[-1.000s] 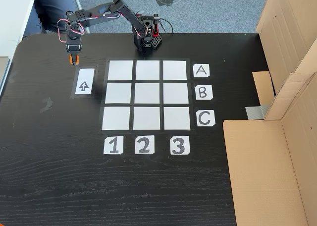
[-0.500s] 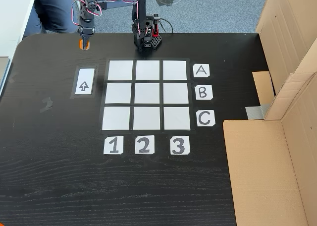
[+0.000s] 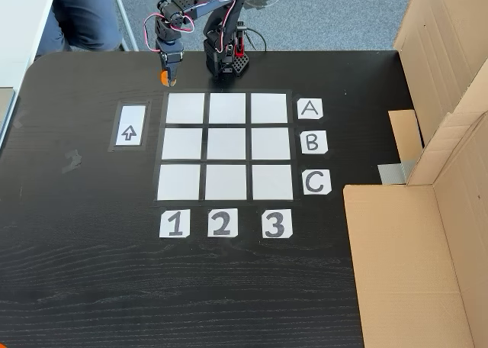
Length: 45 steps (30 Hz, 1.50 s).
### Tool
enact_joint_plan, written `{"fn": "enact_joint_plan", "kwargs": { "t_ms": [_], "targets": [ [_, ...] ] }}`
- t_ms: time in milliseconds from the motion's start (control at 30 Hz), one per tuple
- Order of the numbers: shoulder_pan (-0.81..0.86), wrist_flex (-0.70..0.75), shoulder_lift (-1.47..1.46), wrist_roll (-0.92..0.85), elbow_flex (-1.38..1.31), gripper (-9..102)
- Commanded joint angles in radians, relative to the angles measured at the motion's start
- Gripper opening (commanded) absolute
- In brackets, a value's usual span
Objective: Pick up the round, orange token and place it in the grid on square A1.
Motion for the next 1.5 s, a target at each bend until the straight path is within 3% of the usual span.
{"fn": "enact_joint_plan", "kwargs": {
  "t_ms": [0,533,1467],
  "targets": [
    [-0.040,-0.041,0.040,-0.003,0.069,0],
    [-0.109,-0.247,-0.155,-0.008,0.215,0],
    [-0.175,-0.387,-0.331,-0.003,0.196,0]
  ]
}}
